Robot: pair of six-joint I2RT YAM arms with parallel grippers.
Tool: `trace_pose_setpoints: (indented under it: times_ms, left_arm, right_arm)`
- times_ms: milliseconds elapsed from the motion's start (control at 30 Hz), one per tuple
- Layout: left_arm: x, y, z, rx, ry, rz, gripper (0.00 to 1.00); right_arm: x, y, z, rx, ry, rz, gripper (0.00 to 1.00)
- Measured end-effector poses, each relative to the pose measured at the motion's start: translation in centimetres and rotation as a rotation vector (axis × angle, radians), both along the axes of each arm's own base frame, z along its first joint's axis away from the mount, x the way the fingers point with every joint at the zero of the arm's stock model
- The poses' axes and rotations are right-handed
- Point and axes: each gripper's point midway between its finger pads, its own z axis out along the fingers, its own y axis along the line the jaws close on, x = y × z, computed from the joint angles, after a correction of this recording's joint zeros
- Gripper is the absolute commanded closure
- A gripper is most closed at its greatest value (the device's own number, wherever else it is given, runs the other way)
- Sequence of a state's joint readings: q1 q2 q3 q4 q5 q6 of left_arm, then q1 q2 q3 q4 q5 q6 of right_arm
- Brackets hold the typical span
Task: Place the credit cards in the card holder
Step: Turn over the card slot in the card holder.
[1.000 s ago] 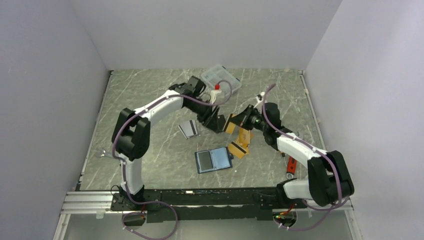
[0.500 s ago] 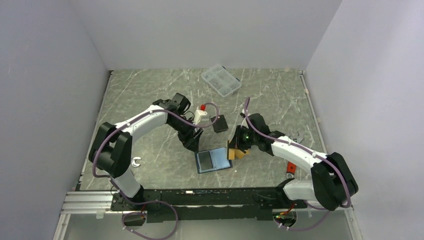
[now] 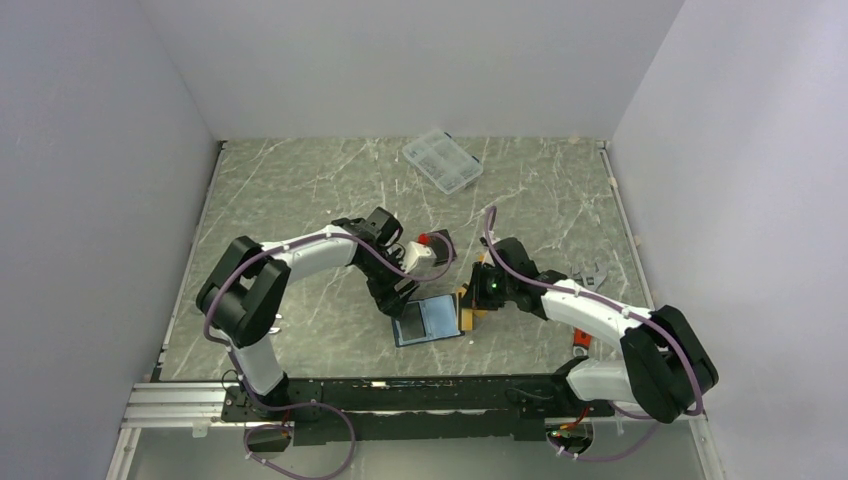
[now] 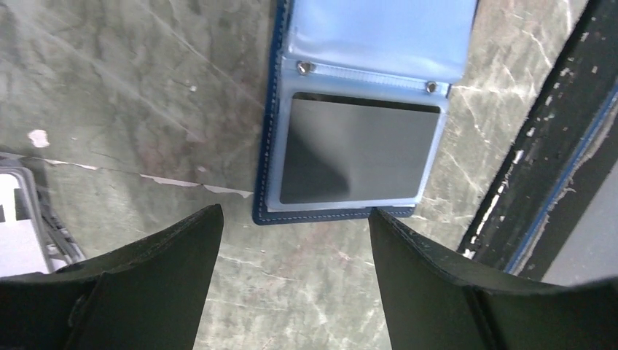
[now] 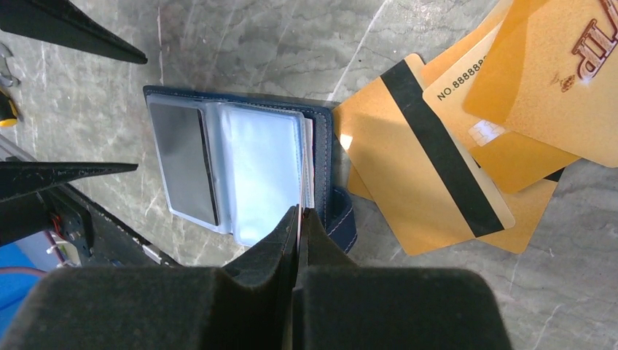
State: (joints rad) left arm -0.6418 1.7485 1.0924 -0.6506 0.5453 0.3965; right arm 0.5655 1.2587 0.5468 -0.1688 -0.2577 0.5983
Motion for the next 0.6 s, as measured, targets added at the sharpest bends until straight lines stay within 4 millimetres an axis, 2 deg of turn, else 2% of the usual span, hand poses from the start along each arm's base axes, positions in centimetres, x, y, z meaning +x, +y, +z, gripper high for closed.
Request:
trace_pose_setpoints:
  times_ms: [167,600]
  left_arm:
    - [0.7,-0.4,-0.4,0.016,-0.054,-0.005,0.21]
    - [1.0,-0.9,-0.8,0.029,-0.085,-0.018,0.22]
  right_arm:
    - [-0.3,0.0,-0.3,0.004,0.004,-0.003,1.0]
    - [-1.4,0.4,-1.1,0.077,0.01,-0.028,1.0]
